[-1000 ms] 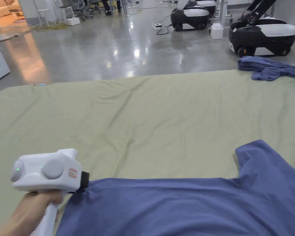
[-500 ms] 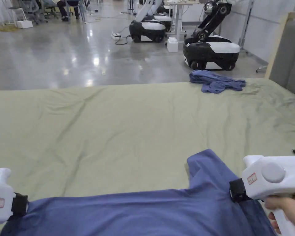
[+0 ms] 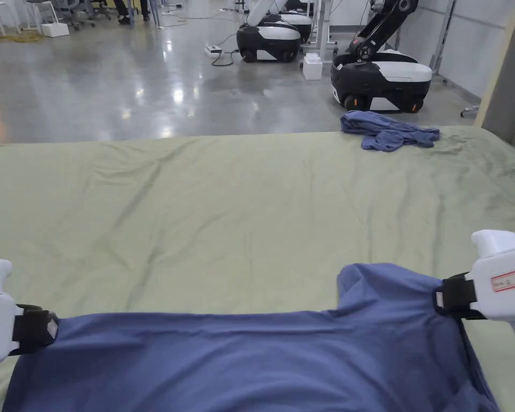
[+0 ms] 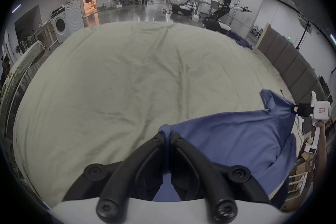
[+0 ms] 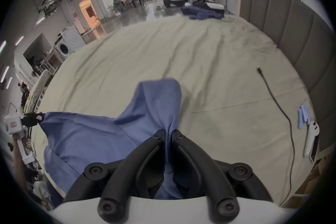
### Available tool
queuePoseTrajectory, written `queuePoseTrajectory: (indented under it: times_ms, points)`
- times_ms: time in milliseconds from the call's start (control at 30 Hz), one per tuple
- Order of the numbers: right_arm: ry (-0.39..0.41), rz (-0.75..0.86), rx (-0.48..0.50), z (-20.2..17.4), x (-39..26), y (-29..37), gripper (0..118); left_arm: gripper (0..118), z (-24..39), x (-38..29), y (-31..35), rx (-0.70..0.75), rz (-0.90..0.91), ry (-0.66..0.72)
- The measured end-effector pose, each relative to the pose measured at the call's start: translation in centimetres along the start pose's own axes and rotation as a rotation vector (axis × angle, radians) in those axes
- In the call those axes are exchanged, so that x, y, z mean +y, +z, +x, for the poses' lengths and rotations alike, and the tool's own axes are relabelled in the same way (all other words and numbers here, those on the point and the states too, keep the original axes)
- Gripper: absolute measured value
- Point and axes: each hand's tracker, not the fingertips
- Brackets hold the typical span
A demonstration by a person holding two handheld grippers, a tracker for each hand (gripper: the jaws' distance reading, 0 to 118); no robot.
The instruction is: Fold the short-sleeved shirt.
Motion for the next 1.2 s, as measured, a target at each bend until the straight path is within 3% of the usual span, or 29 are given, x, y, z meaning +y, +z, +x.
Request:
queuePoseTrajectory:
  times_ms: [167,367,633,867,900,933,1000,1033,1200]
  points:
    - [-0.016,0.069,0.060,0.4,-2.8,8.0,8,6,-0.5,-2.6,6.9,-0.015,0.067,0.012]
    - [-0.002,0.144,0.065,0.6,-9.3,16.4,8,6,-1.4,-8.8,12.3,-0.021,0.074,0.004]
    - [-0.028,0.010,0.038,1.6,-17.2,14.1,8,6,-0.7,-17.4,10.7,-0.003,-0.073,-0.036]
    - [0.003,0.085,0.089,-0.8,-14.4,13.1,8,6,-0.2,-16.7,11.0,-0.018,-0.036,-0.011]
    - [0.008,0.076,0.099,-1.0,-13.7,12.9,12,6,-0.1,-16.3,11.3,-0.021,-0.030,-0.008]
    - [0.010,0.076,0.100,-1.2,-13.0,12.7,31,6,0.0,-16.0,11.4,-0.022,-0.027,-0.008]
    - [0.011,0.069,0.096,-1.6,-11.5,11.7,110,6,0.2,-15.7,11.7,-0.023,-0.019,-0.013]
    - [0.005,0.070,0.101,-1.7,-10.9,11.0,118,6,0.4,-15.5,11.9,-0.024,-0.016,-0.014]
    - [0.008,0.006,0.126,-2.9,-7.2,7.3,113,6,0.9,-14.8,11.8,-0.030,-0.014,-0.021]
